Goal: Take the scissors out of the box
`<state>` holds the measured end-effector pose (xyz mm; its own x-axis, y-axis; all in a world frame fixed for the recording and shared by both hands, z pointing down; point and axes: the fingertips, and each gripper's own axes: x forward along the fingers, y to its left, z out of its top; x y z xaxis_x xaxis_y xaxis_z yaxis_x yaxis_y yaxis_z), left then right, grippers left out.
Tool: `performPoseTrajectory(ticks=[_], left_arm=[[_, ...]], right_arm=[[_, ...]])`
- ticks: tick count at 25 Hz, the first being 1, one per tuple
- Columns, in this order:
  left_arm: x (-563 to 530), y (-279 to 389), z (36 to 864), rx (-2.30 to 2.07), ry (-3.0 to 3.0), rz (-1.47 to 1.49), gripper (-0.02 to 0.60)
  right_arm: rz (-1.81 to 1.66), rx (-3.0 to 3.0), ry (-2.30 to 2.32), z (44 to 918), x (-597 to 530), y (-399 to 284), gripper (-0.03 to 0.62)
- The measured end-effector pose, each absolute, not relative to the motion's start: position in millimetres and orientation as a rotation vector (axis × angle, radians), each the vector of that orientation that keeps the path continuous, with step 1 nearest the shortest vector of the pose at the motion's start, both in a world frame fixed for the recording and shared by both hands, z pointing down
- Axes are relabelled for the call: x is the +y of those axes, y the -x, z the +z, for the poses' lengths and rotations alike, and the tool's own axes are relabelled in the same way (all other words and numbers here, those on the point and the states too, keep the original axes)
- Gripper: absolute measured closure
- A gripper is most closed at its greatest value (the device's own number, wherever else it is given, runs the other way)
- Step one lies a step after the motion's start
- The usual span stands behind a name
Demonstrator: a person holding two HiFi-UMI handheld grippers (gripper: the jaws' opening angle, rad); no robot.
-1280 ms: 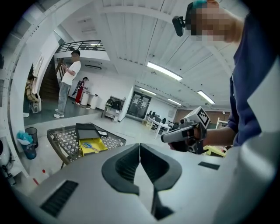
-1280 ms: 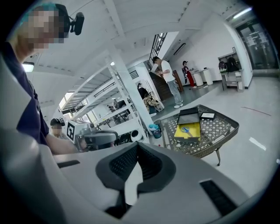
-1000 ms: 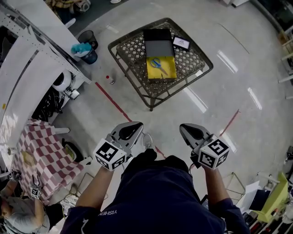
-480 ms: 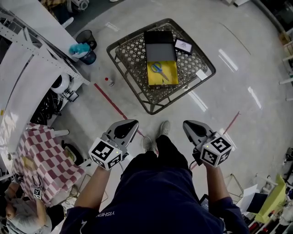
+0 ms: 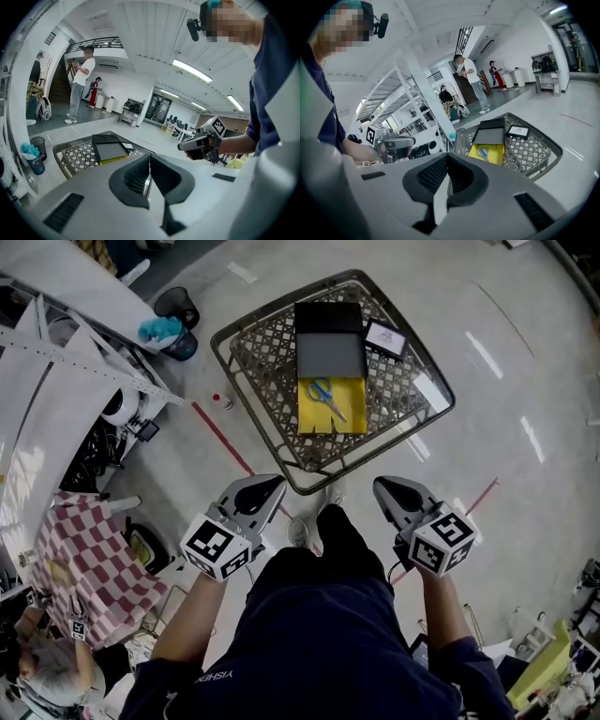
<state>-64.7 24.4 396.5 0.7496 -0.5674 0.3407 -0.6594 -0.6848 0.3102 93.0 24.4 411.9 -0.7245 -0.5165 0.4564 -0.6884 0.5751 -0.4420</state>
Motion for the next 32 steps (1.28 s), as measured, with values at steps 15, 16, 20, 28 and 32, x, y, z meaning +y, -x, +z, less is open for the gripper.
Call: performPoseTrajectory(ticks=[15, 16, 20, 28, 32], left_arm=[[-86, 46, 450, -1.053, -2.39, 0.405, 0.557], [-90, 47, 454, -1.056, -2.382, 0.41, 0.555], [-102, 50, 470, -1.055, -2.353, 0.42, 0.555], [-116, 55, 499, -0.969, -2.349, 0.438, 0.555], [-118, 58, 505, -0.906, -2.369, 0.452, 0.555]], right_arm=[[0.914, -2.507, -0.918, 470, -107, -146, 0.577], [0.914, -2.504, -0.918, 473, -113, -148, 0.577], [0.911, -2.486, -0.907, 490, -127, -148, 0.577], [0.876, -2.444, -0.954, 519, -139, -125, 0.577], [0.82, -2.404, -0.966, 538, -147, -107, 0.577]])
